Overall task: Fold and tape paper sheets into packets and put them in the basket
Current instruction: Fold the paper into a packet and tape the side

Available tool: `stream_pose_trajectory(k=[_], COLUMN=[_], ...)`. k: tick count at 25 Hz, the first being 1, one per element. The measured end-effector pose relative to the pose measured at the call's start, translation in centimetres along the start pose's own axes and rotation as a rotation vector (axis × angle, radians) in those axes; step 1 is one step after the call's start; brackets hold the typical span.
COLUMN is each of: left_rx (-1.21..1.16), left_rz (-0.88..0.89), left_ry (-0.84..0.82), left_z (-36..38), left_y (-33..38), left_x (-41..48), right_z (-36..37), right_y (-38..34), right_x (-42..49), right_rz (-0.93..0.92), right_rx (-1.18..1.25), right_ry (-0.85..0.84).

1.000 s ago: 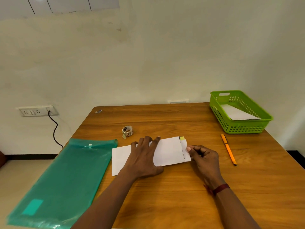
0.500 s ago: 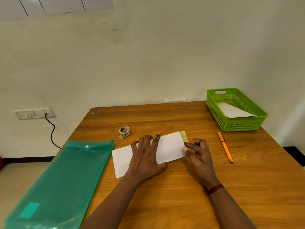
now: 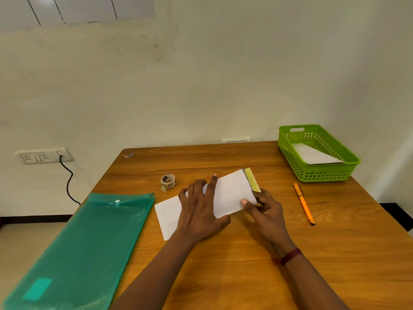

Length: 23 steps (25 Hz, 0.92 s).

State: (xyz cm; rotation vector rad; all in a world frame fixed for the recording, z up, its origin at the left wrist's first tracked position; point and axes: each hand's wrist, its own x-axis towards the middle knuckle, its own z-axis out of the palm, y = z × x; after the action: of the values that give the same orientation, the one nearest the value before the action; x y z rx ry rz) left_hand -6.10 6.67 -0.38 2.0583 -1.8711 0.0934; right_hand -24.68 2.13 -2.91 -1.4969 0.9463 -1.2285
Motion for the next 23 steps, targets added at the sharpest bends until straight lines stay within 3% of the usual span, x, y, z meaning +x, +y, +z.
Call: stream_pose_trajectory(k=[6,10,13,17,23], left_rx=[-0.202,-0.349,-0.651,-1.169,-1.348], left_rz=[-0.082,-0.159,-0.196,-0.225,-0.191], left_ry=[0.067,0.078,0.094,-0.005,0.048], left_z=[-1.6,-4.1,-6.7,-10.3,-12.2], left_y=[0.7,1.4,1.6,1.6,2.7], left_x=[0.9,1.8,2.4,3.1,3.4], right_z=[1.1,1.1,0.8,0.6,1.5], right_y=[-4.7,-7.2,-8.8,-10.6,-12.3], right_x=[1.9,3.9,5.1,5.6,5.0], right_rz=[-0.08,-0.148,-0.188,-0.273,-0.287], right_rx=[0.199,0.141,0.166,0.126,0.103], right_ry=[0.02,0.011,-0.006,-0.05,-0.081])
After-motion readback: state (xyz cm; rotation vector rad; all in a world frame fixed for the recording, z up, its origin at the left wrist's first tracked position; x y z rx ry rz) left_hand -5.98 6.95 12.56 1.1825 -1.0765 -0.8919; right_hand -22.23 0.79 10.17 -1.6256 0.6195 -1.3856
